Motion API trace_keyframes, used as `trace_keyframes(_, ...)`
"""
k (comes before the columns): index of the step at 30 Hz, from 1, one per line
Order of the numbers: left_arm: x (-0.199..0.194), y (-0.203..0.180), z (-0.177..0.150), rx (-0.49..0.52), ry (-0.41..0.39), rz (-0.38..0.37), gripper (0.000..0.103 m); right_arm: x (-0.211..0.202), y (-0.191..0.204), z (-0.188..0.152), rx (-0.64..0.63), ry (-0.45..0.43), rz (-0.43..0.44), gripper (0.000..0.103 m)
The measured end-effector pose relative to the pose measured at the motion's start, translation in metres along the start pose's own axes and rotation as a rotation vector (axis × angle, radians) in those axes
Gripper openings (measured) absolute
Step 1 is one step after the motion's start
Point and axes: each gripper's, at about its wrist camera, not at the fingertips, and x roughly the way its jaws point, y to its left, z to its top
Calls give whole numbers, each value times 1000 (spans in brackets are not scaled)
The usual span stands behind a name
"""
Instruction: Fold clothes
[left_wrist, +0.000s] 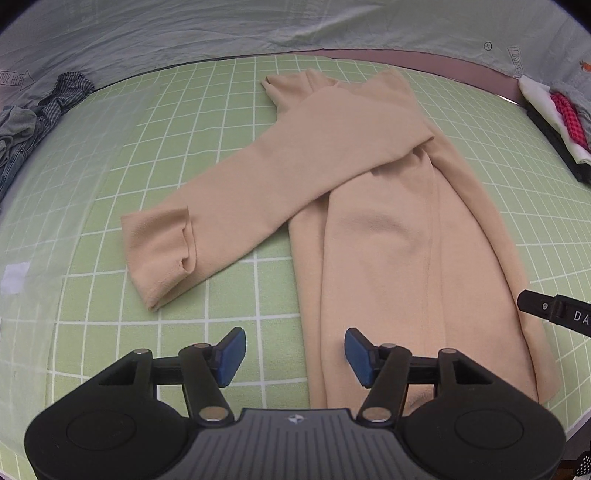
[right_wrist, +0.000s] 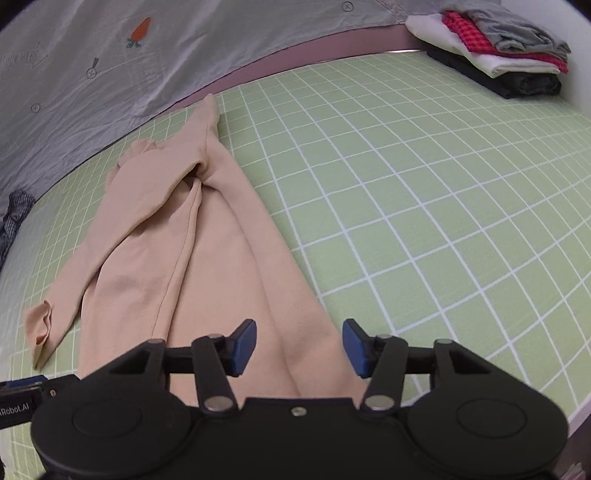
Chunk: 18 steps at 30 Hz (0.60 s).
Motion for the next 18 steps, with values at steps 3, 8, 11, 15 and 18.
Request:
trace_keyframes(3, 5, -5, -5, -2, 23, 4, 60, -4, 11, -2, -124, -33, 3, 29)
trace_keyframes(8, 10, -9, -9, 1, 40, 16, 61, -2, 23, -6, -235, -47, 17, 17)
trace_keyframes(11, 11, -8, -10, -3, 46, 12, 62, -1, 22, -7, -231, -44, 8, 17)
trace_keyframes(15, 11, -4, -9, -8, 53, 5, 65, 1, 22, -9, -226, -41, -3, 15)
trace_keyframes(18, 11, -1, -9, -11, 59, -8, 65, 2, 21, -10, -223, -38, -12, 3)
